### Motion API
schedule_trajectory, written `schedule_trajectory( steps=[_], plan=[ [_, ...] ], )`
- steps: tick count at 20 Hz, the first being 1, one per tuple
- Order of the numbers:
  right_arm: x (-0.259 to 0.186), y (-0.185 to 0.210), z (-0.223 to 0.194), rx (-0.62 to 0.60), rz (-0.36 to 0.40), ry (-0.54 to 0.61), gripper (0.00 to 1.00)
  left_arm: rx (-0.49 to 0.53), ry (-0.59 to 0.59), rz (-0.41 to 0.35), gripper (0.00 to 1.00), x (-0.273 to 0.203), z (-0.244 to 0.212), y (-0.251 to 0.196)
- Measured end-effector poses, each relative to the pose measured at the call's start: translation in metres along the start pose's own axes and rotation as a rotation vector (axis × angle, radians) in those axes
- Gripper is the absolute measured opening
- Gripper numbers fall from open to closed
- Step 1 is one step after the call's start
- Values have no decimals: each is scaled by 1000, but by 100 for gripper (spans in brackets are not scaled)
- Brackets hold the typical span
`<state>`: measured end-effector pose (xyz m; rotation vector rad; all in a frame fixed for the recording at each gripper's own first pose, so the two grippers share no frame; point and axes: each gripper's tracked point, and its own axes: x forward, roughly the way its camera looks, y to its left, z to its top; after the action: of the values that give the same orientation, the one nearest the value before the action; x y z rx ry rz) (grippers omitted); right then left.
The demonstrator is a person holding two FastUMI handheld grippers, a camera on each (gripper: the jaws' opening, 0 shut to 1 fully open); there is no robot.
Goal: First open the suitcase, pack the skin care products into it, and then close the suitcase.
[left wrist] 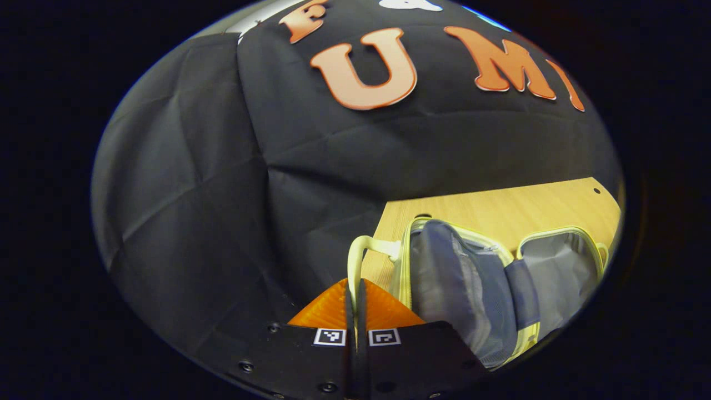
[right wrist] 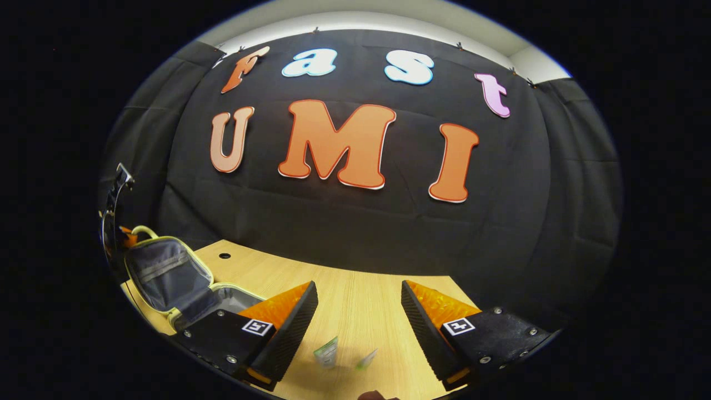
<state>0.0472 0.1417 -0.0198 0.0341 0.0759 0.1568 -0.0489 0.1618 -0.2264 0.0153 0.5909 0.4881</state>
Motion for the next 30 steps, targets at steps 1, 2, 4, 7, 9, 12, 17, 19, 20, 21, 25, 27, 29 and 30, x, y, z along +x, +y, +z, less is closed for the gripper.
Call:
schedule_trajectory(
  steps=[1, 2, 4, 7, 9, 12, 17, 19, 20, 21, 25, 27, 29, 30],
  plan=[
    [-1, 1, -1, 18, -9, 9, 96, -17, 43, 2, 1, 1, -11, 1],
    [-2, -1, -2, 27, -22, 15, 95, -37, 78, 1, 4, -2, -20, 0],
    [-5, -4, -5, 26, -46, 24, 95, -77, 105, 52, 5, -8, -23, 4],
    [-7, -7, -9, 23, -59, 37, 96, -94, 75, 82, 18, -10, -17, 2],
    [-9, -10, -12, 16, -60, 42, 95, -113, 27, 47, 30, -22, 5, -9],
    [-8, -19, -16, 34, -62, 51, 95, -132, -48, -30, 62, -45, 33, -54],
    [-8, -46, -18, 37, -77, 51, 95, -96, -138, -183, 76, -76, 74, -156],
    [-9, -57, -22, 32, -80, 59, 95, -53, -177, -250, 86, -91, 83, -203],
    [-11, -62, -25, 28, -81, 64, 95, -27, -192, -285, 89, -101, 84, -227],
    [-12, -68, -28, 23, -84, 69, 95, 5, -201, -318, 90, -109, 85, -249],
    [-19, -92, -36, 2, -94, 85, 95, 93, -238, -477, 98, -149, 84, -342],
    [-24, -104, -38, -1, -108, 93, 96, 123, -251, -568, 98, -166, 81, -387],
    [-29, -114, -41, -2, -124, 100, 96, 151, -258, -647, 98, -185, 77, -430],
    [-32, -119, -43, -6, -133, 104, 95, 163, -258, -683, 98, -192, 74, -450]
  ],
)
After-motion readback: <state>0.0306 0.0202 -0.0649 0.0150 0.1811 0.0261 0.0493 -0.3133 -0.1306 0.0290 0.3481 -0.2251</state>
